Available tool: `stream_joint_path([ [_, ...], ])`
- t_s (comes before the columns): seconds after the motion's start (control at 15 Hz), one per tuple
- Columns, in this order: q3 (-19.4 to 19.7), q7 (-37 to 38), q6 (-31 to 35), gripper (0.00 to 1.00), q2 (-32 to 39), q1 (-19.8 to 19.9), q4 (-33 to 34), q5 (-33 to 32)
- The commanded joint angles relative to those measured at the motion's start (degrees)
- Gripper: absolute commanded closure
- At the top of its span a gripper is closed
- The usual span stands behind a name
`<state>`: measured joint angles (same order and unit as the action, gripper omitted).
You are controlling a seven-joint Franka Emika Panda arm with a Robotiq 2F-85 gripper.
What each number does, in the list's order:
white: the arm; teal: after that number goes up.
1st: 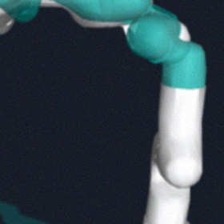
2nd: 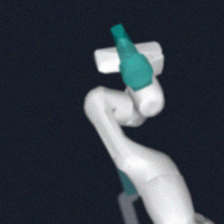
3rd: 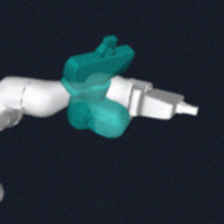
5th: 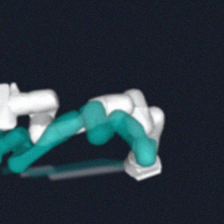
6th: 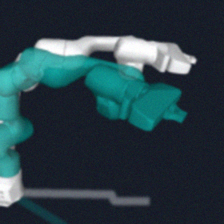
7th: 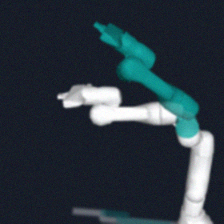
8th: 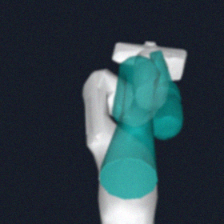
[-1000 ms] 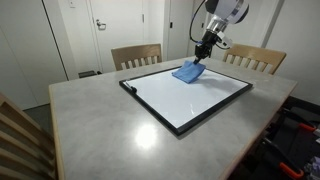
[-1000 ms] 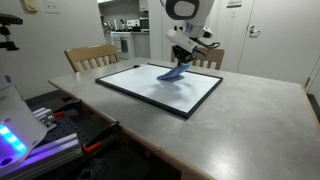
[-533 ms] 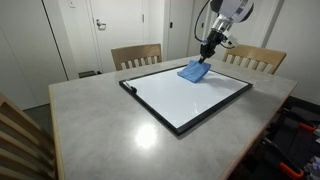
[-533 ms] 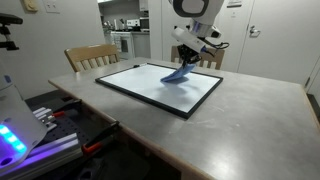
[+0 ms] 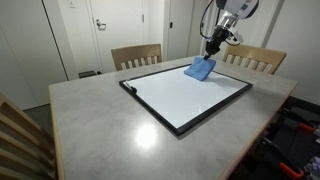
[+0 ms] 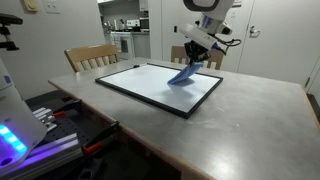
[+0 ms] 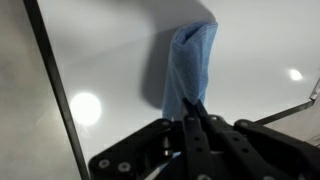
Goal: Wipe the whiteboard using the blue towel
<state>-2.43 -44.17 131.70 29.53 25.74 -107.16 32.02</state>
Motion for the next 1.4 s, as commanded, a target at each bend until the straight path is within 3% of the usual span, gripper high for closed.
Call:
stream_joint_path([
  [0.0,1.19,-2.61,-3.16,0.99,0.99,0.92,2.2,0.44],
  [0.53,2.71,-6.05,-8.77,0.99,3.17,4.33,6.43,2.31],
  [1.33,5.08,-5.23,-22.83,0.99,12.33,7.46,23.48,0.8],
])
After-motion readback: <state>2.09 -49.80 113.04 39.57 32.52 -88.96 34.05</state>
